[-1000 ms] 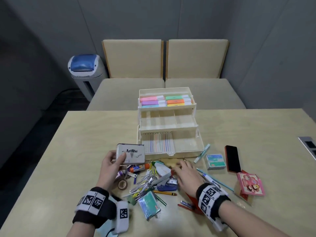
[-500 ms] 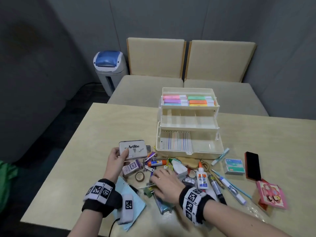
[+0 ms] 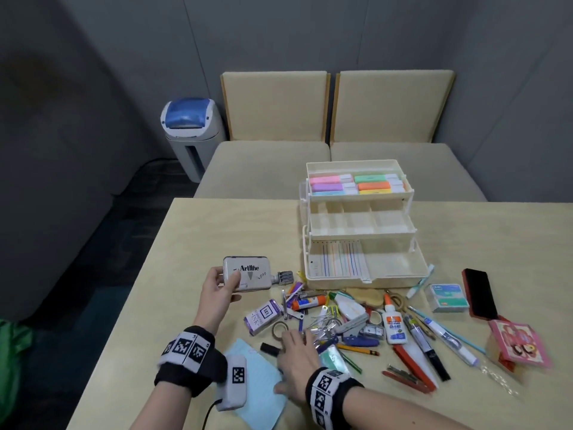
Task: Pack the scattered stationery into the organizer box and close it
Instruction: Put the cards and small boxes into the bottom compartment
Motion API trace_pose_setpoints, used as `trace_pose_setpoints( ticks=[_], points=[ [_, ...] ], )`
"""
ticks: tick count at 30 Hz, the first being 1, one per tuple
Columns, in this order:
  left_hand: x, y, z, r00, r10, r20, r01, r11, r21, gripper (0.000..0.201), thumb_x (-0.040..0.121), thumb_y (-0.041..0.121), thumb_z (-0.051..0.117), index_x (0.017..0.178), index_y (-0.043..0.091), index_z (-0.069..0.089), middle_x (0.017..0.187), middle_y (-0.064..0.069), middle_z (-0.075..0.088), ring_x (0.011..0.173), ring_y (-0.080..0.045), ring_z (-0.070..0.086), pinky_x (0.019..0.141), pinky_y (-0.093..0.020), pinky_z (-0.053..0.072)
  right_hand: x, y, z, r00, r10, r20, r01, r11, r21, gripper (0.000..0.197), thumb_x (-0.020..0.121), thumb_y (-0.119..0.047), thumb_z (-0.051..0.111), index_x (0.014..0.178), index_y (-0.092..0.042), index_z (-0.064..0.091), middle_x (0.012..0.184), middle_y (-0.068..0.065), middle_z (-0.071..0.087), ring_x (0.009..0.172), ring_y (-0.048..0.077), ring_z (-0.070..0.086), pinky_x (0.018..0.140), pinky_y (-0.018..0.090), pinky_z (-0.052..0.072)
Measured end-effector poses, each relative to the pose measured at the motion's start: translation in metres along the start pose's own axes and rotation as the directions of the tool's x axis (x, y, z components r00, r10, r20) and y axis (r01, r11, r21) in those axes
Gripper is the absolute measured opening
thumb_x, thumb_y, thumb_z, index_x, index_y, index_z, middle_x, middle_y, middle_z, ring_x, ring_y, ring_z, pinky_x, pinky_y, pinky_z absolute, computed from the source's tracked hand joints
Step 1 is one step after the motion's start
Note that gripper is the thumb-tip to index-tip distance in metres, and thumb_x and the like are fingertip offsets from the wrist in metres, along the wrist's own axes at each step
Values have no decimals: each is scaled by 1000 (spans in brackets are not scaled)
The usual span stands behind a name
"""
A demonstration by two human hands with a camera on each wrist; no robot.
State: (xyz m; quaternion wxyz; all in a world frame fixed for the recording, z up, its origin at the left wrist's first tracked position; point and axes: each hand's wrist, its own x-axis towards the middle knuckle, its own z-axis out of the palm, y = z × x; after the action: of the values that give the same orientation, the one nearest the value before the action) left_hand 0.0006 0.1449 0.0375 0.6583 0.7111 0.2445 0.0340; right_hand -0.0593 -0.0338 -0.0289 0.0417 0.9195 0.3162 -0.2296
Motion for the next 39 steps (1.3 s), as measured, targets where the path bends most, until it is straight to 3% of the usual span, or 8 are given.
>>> trace_pose_setpoints(
  ticks=[6,11,14,18,20,26,33,39],
  points=[
    [17,11,8,998,30,62,-31,999,11,10,93,17,57,101,13,51,105,-14,58,82,-16,60,67,-29,52,1,16,-21,999,40,13,-42,943,329,33,83,-43,62,96,-12,66,140,8,34,134,29,21,111,55,9],
    [24,25,24,991,56,125,-51,998,-44,5,95,17,55,98,13,53,98,-8,61,81,-13,61,66,-28,51,-11,62,-72,997,9,-74,43,742,669,15,91,-30,57,86,-18,49,101,1,51,98,24,51,90,39,47],
    [24,30,33,990,14,139,8,988,-155,16,98,19,50,106,7,53,98,-6,63,82,-14,61,69,-30,54,-27,108,-91,973,197,-123,19,461,887,10,93,-20,57,87,-16,50,91,3,66,87,20,65,77,29,54],
    [19,29,45,985,-66,162,109,955,-276,16,100,19,43,104,8,54,95,-9,65,85,-20,64,62,-28,58,-46,173,-99,898,441,-9,49,-79,996,9,90,-5,59,96,-1,53,86,20,71,77,30,70,77,46,59],
    [15,24,55,983,-96,156,135,956,-262,16,100,19,43,104,7,53,96,-12,65,87,-24,65,63,-32,59,-48,183,-88,887,461,6,-20,24,1000,16,90,-17,61,99,-4,55,92,16,69,81,28,69,80,47,57],
    [1,-3,75,953,-211,216,233,969,-86,16,98,19,46,104,6,52,96,-17,67,83,-26,65,65,-34,55,-36,145,-33,930,365,36,-331,793,512,68,78,-59,61,130,-20,42,125,2,44,115,19,43,93,34,43],
    [-11,-22,84,933,-281,227,284,959,18,11,95,11,48,102,7,55,82,-13,66,67,-22,61,58,-32,51,-5,143,-23,869,495,7,-458,798,391,81,74,-62,61,135,-15,37,132,7,42,123,25,39,104,43,33],
    [-13,-27,83,939,-325,114,337,936,-102,11,95,16,44,92,7,49,72,-12,60,59,-23,56,54,-30,45,-11,151,-31,891,445,-88,-263,664,700,16,89,-32,57,94,-22,45,95,-7,55,93,14,53,98,37,35]
  ],
)
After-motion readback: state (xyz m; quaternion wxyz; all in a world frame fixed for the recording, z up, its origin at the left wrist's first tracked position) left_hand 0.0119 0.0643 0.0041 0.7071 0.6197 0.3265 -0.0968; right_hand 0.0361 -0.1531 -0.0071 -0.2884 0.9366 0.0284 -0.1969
